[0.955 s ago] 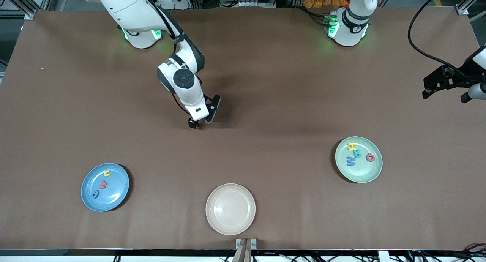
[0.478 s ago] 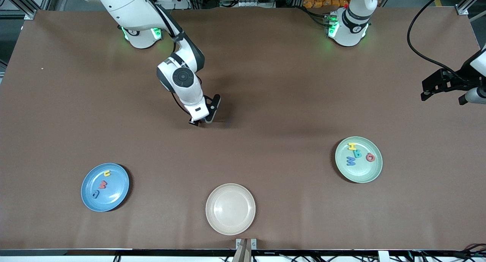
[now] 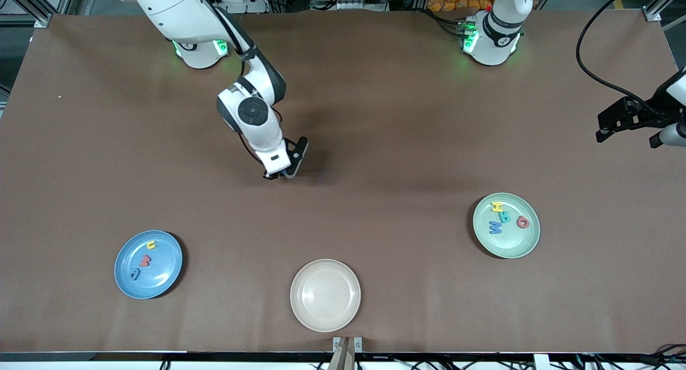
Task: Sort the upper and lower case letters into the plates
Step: 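Carry the blue m into the blue plate and open the right gripper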
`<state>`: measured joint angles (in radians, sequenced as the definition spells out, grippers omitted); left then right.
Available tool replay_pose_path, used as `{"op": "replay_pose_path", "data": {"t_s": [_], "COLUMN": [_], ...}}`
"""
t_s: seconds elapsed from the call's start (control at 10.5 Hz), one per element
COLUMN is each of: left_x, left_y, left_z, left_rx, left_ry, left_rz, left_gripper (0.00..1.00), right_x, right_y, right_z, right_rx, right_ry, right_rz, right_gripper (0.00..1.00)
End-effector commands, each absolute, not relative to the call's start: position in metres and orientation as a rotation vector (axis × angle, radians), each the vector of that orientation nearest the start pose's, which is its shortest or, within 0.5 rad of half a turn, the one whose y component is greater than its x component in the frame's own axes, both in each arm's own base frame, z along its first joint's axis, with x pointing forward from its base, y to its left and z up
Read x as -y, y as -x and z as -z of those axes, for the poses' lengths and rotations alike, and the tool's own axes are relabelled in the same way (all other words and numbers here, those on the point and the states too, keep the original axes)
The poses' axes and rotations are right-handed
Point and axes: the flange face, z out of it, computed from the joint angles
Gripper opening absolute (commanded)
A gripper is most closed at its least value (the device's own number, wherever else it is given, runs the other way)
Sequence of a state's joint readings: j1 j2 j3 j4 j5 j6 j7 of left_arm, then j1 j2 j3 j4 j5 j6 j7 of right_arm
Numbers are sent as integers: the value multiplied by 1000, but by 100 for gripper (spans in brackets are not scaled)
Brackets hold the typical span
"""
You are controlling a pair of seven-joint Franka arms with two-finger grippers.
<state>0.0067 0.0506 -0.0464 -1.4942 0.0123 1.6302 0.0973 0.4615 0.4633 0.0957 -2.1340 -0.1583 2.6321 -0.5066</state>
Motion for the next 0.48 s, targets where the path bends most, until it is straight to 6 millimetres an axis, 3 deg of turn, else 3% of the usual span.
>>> {"op": "replay_pose_path", "data": {"t_s": [0.0, 0.19, 0.38], "left_x": [19, 19, 19], "left_y": [-572, -571, -571], "left_z": [-645, -646, -645], "left_rx": [-209, -204, -204], "left_ry": [3131, 3131, 3131], "left_rz": [137, 140, 130], "left_gripper": [100, 100, 100], "right_x": [-270, -226, -167], "right_y": [-531, -569, -604], "right_z": [-221, -244, -261], "right_rx": [1680, 1556, 1413], "right_ry": [2717, 2806, 2910], "right_rz": [116, 130, 147], "right_gripper": [0, 0, 0]}}
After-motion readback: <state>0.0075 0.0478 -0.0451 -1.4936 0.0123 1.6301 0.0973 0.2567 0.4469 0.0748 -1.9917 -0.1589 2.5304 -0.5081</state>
